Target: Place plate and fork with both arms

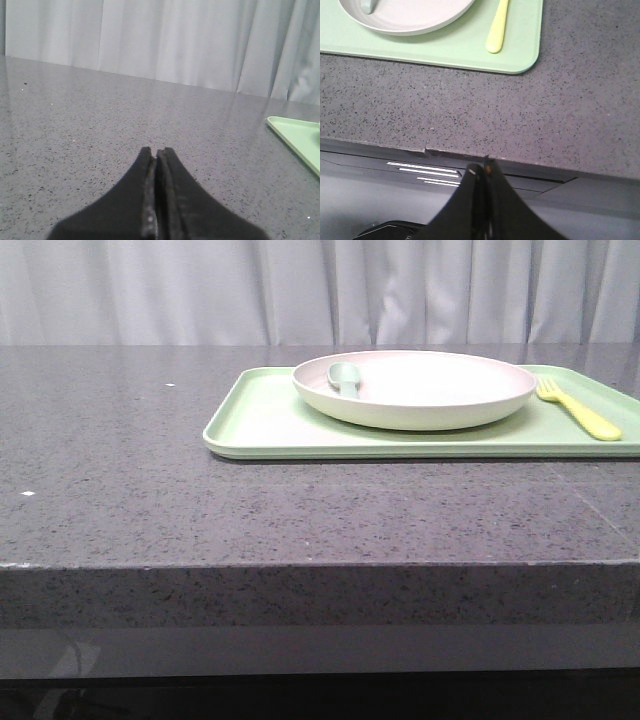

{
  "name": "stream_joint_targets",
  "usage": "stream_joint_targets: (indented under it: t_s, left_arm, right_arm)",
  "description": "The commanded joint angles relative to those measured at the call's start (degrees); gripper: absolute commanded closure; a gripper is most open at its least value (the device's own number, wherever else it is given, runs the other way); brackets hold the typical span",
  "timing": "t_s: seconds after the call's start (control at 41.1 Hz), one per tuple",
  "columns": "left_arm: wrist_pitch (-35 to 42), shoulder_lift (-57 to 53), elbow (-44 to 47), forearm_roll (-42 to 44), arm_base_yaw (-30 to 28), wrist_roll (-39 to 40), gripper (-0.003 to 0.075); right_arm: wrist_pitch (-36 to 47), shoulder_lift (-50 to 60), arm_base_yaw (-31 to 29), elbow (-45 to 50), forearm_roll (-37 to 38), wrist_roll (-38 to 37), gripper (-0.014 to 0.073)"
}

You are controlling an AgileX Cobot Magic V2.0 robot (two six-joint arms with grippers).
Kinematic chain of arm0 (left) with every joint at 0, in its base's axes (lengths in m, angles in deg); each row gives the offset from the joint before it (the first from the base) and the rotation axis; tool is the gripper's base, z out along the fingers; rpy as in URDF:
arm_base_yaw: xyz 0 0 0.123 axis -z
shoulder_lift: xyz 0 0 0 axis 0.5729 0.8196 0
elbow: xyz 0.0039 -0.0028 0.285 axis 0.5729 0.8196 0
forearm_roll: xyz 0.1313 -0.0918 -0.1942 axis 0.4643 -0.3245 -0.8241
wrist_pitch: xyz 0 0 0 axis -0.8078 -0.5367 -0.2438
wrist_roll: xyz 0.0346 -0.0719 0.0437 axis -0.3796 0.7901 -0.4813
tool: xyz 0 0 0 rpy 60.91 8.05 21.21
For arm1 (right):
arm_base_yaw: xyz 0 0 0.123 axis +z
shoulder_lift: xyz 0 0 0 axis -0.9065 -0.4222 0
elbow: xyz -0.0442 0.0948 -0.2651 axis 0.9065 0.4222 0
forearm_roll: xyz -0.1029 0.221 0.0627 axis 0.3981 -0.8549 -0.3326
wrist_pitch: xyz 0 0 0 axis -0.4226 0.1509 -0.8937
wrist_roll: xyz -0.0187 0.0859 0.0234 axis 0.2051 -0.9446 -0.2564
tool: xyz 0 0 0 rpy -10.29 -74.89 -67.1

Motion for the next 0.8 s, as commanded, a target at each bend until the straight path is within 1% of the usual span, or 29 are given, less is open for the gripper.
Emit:
stream_joint_targets:
  t_s: [0.0,0.17,0.413,0.778]
  left_arm:
    - [3.5,-1.4,0.5,0.3,-0.1,0.2,0.0741]
    - [3.5,-1.4,0.5,3.8,-0.1,0.2,0.0741]
    - [3.5,-1.4,0.5,3.8,1.1,0.2,0.0741]
    - [3.5,-1.4,0.5,3.8,1.1,0.2,0.0741]
  right_arm:
    - [2.5,-0.1,-0.1,-1.3,0.3,0.0,0.0661]
    - [2.4,-0.1,-0.1,-1.3,0.3,0.0,0.0661]
    - [2.4,-0.1,-0.1,-1.3,0.3,0.0,0.0661]
    - [2.4,-0.1,-0.1,-1.3,0.3,0.0,0.0661]
